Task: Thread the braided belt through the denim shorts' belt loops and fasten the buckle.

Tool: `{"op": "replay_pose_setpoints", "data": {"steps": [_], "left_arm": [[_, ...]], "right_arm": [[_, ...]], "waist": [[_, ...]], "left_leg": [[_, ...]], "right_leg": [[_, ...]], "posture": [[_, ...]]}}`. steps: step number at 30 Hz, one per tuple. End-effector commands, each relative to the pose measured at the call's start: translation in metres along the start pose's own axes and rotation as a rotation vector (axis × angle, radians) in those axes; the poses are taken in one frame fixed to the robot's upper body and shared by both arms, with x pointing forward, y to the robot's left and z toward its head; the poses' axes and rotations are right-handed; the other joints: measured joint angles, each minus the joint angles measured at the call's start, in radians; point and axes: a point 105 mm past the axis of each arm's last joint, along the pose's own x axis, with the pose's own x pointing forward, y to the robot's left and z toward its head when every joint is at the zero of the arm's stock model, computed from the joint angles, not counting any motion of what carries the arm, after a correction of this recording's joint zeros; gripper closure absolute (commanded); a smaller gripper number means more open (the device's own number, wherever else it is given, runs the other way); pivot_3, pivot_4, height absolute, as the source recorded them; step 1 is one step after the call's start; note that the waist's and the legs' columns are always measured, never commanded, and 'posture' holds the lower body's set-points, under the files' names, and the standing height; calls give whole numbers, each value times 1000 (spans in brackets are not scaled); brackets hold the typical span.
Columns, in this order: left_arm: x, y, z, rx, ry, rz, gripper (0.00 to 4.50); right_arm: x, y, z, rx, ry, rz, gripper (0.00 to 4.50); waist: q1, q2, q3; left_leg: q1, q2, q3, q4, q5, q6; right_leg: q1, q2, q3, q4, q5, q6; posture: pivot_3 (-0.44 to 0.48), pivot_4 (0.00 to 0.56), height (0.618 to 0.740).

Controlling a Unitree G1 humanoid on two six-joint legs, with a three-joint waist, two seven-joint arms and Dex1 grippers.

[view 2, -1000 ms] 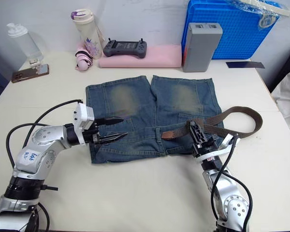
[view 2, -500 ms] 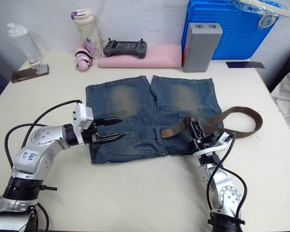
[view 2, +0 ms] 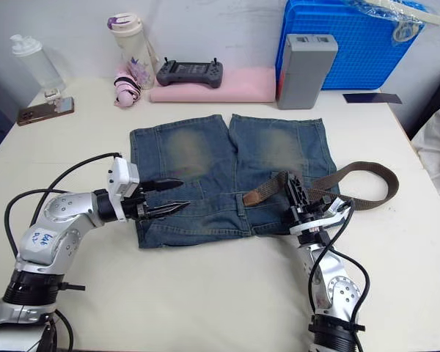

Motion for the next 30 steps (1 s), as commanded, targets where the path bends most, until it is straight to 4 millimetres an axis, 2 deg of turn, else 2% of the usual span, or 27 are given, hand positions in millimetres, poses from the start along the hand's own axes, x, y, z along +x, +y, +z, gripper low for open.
{"op": "replay_pose_setpoints", "data": {"steps": [1,5,9,13,15,19,24,30], "left_arm": [[-4,-1,6,36,-9,5,1463],[-5,-2,6,36,-6,3,1463],[-4,-3,5,36,-2,-1,1463],[-4,-4,4,35,-1,-5,1463],[-4,-4,4,35,-1,-7,1463],[-4,-4,4,34,0,-8,1463],[-4,-4,4,33,1,-6,1463],[-5,-4,4,32,4,-5,1463]], "right_arm": [[2,13,-31,-52,105,17,4500],[-1,7,-43,-50,120,-24,4500],[-3,-7,-37,-27,69,-88,4500],[-12,-28,-6,-55,-41,-208,4500],[-15,-30,9,-71,-82,-224,4500],[-17,-30,23,-105,-106,-255,4500],[-17,-16,15,-54,-51,-211,4500],[-19,-10,3,71,-32,-200,4500]], "waist": [[-2,0,0],[-2,0,0],[-2,0,0],[0,0,0],[0,0,0],[0,0,0],[4,0,0],[-2,0,0]], "left_leg": [[0,0,0,-1,0,0],[0,0,0,-2,0,-1],[0,0,0,-2,0,-1],[1,0,0,-2,1,-1],[0,0,0,-2,1,-1],[1,0,0,-2,1,-1],[1,-1,0,-2,1,-1],[1,-1,0,-3,1,-1]], "right_leg": [[0,0,0,0,0,0],[-1,0,0,0,0,0],[-1,0,0,0,0,0],[0,0,0,0,0,0],[0,0,0,0,0,0],[0,0,1,0,0,0],[0,-1,1,0,0,0],[0,-1,0,-1,0,0]], "posture": [[0,150,725],[0,150,725],[0,150,725],[0,150,725],[0,150,725],[0,150,725],[0,150,725],[0,150,725]]}}
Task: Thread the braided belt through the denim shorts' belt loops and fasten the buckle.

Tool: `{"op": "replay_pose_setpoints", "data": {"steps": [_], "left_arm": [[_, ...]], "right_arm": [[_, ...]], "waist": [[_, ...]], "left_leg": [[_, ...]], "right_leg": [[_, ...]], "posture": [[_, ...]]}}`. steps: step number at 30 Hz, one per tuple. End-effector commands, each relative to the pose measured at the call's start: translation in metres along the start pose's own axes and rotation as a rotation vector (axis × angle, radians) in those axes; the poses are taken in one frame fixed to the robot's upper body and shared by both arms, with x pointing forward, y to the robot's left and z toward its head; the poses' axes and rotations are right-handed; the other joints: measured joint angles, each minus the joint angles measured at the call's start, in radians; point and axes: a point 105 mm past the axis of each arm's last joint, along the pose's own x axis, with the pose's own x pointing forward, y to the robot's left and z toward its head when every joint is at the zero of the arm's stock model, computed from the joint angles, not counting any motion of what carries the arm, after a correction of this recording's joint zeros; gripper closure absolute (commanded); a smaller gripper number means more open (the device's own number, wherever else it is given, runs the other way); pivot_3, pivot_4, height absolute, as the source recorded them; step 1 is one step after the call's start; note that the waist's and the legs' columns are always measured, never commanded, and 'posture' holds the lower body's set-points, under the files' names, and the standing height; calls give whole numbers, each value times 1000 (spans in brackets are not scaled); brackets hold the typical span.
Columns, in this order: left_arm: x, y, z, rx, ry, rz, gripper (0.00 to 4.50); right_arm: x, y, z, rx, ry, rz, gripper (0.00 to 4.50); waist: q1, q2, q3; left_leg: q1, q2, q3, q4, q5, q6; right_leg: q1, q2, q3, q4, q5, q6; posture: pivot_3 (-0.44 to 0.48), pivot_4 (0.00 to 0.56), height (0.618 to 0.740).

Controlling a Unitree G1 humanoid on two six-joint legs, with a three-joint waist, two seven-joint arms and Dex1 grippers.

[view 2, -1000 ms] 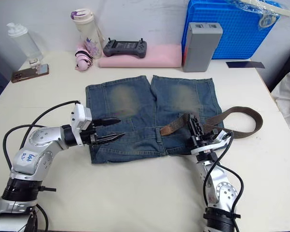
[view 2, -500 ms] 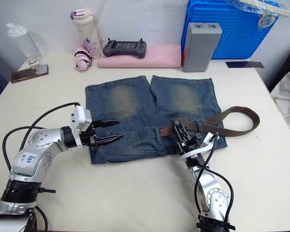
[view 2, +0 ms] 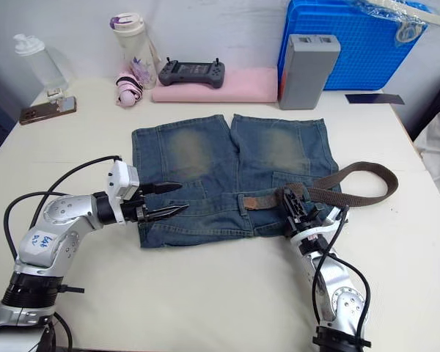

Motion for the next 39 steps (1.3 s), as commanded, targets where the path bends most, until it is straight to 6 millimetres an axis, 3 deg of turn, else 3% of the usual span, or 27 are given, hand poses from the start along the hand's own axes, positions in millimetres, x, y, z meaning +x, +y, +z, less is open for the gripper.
{"op": "replay_pose_setpoints", "data": {"steps": [1,13,17,23,35,39], "left_arm": [[-3,-1,9,40,-9,1,1463],[-4,0,10,46,-3,4,1463],[-2,1,12,52,-9,5,1463],[6,-7,16,137,-17,-31,1463],[9,-13,14,934,33,-165,1463],[9,-10,17,1014,-27,-159,143]], "right_arm": [[-3,14,-6,64,20,45,4500],[-10,18,-8,88,40,73,4500],[2,16,-32,38,139,47,4500],[16,-5,-68,-22,250,-76,4500],[19,-11,-72,-49,253,-121,4500],[18,-12,-72,-50,250,-126,4500]], "waist": [[-3,0,0],[0,0,0],[-2,0,0],[-3,0,0],[0,0,0],[-2,0,0]], "left_leg": [[0,0,0,0,0,0],[0,0,0,-3,1,0],[0,0,0,-3,1,0],[1,0,0,-6,3,-2],[1,-1,0,-6,4,-3],[1,-1,0,-7,4,-2]], "right_leg": [[0,0,0,0,0,0],[0,0,0,-1,0,0],[-1,0,1,-1,0,0],[-2,0,1,0,0,-1],[-2,0,0,0,0,-1],[-2,0,0,0,0,-1]], "posture": [[0,150,725],[0,150,725],[0,150,725],[0,150,725],[0,150,725],[0,150,725]]}}
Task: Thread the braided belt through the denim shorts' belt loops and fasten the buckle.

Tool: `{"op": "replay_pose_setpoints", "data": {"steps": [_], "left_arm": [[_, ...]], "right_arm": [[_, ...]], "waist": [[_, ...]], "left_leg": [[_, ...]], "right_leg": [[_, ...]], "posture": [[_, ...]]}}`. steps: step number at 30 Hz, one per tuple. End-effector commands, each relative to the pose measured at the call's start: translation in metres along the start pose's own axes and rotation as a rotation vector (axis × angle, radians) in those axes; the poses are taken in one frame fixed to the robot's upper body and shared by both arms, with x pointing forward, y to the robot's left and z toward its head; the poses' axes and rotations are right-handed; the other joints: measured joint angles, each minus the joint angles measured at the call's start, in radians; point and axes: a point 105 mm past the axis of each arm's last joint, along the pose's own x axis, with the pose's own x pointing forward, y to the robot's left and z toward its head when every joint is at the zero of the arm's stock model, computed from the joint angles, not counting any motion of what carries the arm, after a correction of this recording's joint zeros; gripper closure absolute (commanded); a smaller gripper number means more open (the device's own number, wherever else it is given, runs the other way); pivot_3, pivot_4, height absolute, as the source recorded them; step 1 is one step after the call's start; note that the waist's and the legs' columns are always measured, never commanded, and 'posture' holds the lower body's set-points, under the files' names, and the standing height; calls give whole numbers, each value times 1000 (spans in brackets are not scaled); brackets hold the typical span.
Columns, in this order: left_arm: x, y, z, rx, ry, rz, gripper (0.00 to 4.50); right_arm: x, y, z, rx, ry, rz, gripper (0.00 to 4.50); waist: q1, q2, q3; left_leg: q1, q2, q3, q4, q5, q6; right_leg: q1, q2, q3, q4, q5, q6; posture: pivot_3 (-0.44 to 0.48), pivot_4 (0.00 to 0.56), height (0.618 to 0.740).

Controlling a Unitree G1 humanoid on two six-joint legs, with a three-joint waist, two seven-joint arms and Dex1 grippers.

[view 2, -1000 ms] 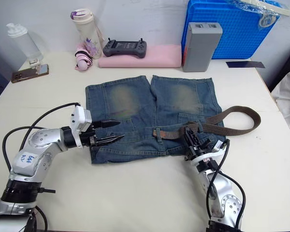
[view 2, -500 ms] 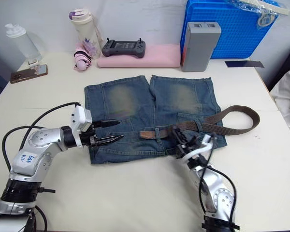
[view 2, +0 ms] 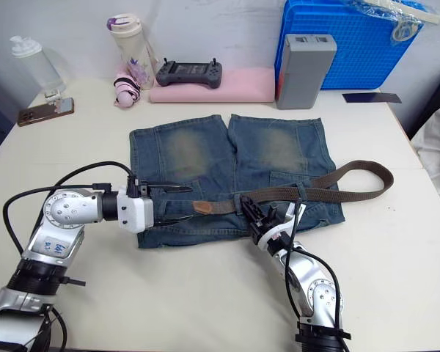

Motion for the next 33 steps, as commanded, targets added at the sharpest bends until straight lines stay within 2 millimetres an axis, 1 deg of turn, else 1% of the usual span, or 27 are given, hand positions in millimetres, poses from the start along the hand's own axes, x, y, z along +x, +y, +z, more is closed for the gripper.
{"op": "replay_pose_setpoints", "data": {"steps": [1,3,7,10,13,18,20,21,22,25,29,30,31,33], "left_arm": [[1,5,3,117,-29,24,62],[3,5,2,137,-32,23,62],[12,-4,0,139,-48,-33,62],[19,-6,-2,144,-48,-42,62],[22,-7,-2,157,-51,-61,840],[20,-10,-5,166,-44,-74,2859],[19,-11,-5,172,-39,-76,3591],[18,-11,-6,174,-36,-77,4104],[18,-11,-6,178,-33,-79,4440],[17,-12,-9,184,-15,-84,4440],[14,-10,-10,185,-4,-64,4440],[14,-10,-10,186,-3,-64,4481],[13,-11,-10,188,-1,-63,4481],[10,-11,-10,188,4,-62,4481]], "right_arm": [[-2,1,-1,-12,-1,-3,4500],[-3,1,-1,-13,-3,-3,4500],[-4,2,-1,-17,-11,-3,4500],[-5,1,-1,-22,-13,-8,4500],[-6,1,-2,-25,-15,-10,4500],[-7,0,0,-53,-21,-22,4500],[-8,4,1,-79,-22,-5,4500],[-8,6,1,-84,-23,1,4500],[-8,7,1,-98,-23,1,4500],[-8,9,4,-155,-25,-4,4500],[-10,17,10,-205,-36,0,4500],[-11,18,11,-214,-36,-1,3692],[-12,21,13,-228,-34,5,3400],[-15,28,14,-264,-23,17,2470]], "waist": [[0,0,0],[1,0,0],[1,0,0],[2,0,0],[2,0,0],[1,0,0],[2,0,0],[2,0,0],[2,0,0],[2,0,0],[2,0,0],[2,0,0],[2,0,0],[1,0,0]], "left_leg": [[0,0,0,0,0,0],[0,0,0,0,0,0],[0,0,0,0,0,0],[0,0,0,0,0,0],[0,0,0,0,0,0],[0,0,0,0,0,1],[0,0,0,0,0,1],[0,0,0,0,0,1],[0,0,0,0,0,1],[0,0,0,0,0,1],[0,0,0,0,0,1],[0,0,0,0,0,1],[0,0,0,0,0,1],[0,0,0,0,0,1]], "right_leg": [[0,0,0,0,0,0],[0,0,-1,0,0,0],[0,0,-1,0,0,0],[0,0,-1,0,0,0],[0,0,-1,1,0,0],[0,0,-1,1,0,0],[0,0,-1,1,0,0],[0,0,-1,1,0,0],[0,0,-1,1,0,0],[0,0,-1,1,0,0],[0,0,-2,1,0,0],[0,0,-2,1,0,0],[0,0,-2,1,0,0],[0,0,-1,1,0,0]], "posture": [[0,150,725],[0,150,725],[0,150,725],[0,150,725],[0,150,725],[0,150,725],[0,150,725],[0,150,725],[0,150,725],[0,150,725],[0,150,725],[0,150,725],[0,150,725],[0,150,725]]}}
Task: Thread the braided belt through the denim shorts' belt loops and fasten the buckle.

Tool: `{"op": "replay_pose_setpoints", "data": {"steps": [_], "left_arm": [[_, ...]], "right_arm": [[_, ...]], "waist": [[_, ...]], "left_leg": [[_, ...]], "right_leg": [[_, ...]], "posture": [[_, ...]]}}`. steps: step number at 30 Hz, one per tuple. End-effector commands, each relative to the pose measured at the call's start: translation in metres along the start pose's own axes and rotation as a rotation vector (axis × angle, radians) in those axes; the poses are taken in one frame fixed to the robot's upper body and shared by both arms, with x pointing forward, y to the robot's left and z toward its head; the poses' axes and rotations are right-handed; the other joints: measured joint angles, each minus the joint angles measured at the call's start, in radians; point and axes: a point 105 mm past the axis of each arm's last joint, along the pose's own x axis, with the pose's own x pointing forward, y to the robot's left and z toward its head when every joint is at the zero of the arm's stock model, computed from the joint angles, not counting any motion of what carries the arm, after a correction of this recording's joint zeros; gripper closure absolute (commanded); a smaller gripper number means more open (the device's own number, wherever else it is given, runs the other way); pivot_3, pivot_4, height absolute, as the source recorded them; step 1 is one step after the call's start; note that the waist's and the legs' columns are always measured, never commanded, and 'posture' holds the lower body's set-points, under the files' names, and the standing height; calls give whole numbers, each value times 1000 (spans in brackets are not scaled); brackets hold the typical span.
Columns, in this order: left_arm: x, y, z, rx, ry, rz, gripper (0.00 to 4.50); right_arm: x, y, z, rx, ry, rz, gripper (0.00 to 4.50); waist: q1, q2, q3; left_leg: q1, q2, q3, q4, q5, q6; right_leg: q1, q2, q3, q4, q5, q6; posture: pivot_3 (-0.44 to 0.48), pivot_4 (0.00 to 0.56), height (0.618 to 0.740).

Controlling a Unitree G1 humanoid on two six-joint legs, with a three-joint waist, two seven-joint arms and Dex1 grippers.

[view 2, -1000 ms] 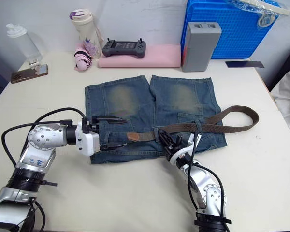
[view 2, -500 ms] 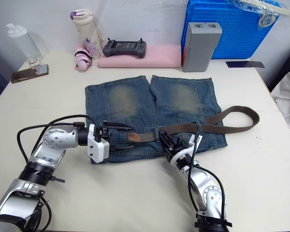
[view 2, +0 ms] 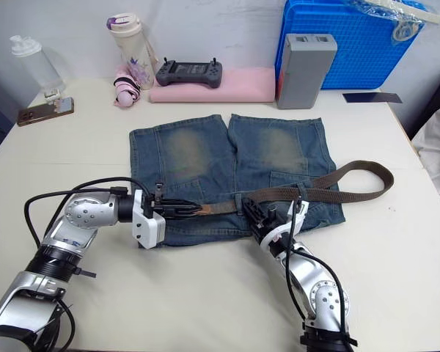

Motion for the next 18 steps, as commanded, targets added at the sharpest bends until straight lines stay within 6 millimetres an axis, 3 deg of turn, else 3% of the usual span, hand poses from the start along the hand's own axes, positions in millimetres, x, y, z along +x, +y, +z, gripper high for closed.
{"op": "replay_pose_setpoints", "data": {"steps": [1,5,8,10,11,13,18], "left_arm": [[-7,4,1,26,10,25,4481],[-12,6,0,29,27,42,4481],[-15,10,-1,22,33,61,4481],[-17,13,-1,6,35,80,4481],[-18,13,-1,1,36,85,4481],[-19,11,-4,2,45,76,4481],[-21,12,-3,1,45,79,4481]], "right_arm": [[-7,25,6,-84,7,71,2026],[-24,43,10,-304,92,69,64],[-37,48,2,-619,227,47,64],[-55,26,-17,-1114,477,-9,64],[-62,17,-20,-1254,564,-22,64],[-66,4,-16,-1477,629,-20,64],[-49,-21,14,-1961,590,-98,64]], "waist": [[0,0,0],[1,0,0],[3,-1,0],[2,0,-1],[3,0,-1],[4,-2,-1],[2,-3,-1]], "left_leg": [[0,0,0,0,0,0],[0,0,0,1,0,0],[-1,-1,0,1,0,1],[-1,0,0,2,0,1],[-1,0,1,1,0,2],[-1,0,0,1,0,2],[-1,0,2,6,0,1]], "right_leg": [[0,0,0,0,0,0],[0,0,0,0,0,0],[0,-1,0,-1,0,0],[0,-1,-1,-1,0,0],[0,-1,0,-1,0,0],[0,0,-1,-2,0,0],[1,1,-1,-1,0,0]], "posture": [[0,150,725],[0,150,725],[0,150,725],[0,150,725],[0,150,725],[0,150,725],[0,150,725]]}}
